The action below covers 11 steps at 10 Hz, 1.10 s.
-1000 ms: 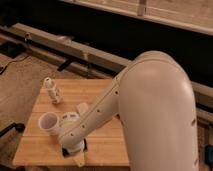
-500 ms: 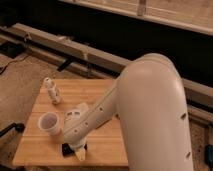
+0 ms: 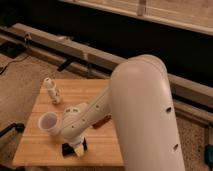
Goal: Place the eraser on the white sponge
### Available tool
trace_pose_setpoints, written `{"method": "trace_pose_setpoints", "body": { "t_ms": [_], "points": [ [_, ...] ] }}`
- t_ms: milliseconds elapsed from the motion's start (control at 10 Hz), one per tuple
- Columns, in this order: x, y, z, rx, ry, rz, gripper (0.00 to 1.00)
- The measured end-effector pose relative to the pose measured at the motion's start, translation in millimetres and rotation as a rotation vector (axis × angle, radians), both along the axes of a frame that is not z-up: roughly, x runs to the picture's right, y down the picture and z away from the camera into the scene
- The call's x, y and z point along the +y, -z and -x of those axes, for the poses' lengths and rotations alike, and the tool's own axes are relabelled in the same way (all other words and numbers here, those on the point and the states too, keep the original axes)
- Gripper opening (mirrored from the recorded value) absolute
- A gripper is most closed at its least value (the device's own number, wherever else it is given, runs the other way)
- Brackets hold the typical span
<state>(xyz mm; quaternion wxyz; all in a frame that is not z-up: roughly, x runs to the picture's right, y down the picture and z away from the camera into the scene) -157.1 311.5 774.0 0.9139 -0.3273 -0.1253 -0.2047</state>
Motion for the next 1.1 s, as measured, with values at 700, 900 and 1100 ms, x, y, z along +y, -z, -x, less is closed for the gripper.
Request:
{"method": "trace_pose_setpoints", "body": {
  "t_ms": [700,900,1100],
  "points": [
    [-22,21.1,2,-0.021,0.012,-0.044,0.00],
    [-62,51.1,2,-0.037,0.010,-0.089,0.00],
    [-100,59.3,-4,-0.044,-0.003,-0.124,0.00]
  ]
}}
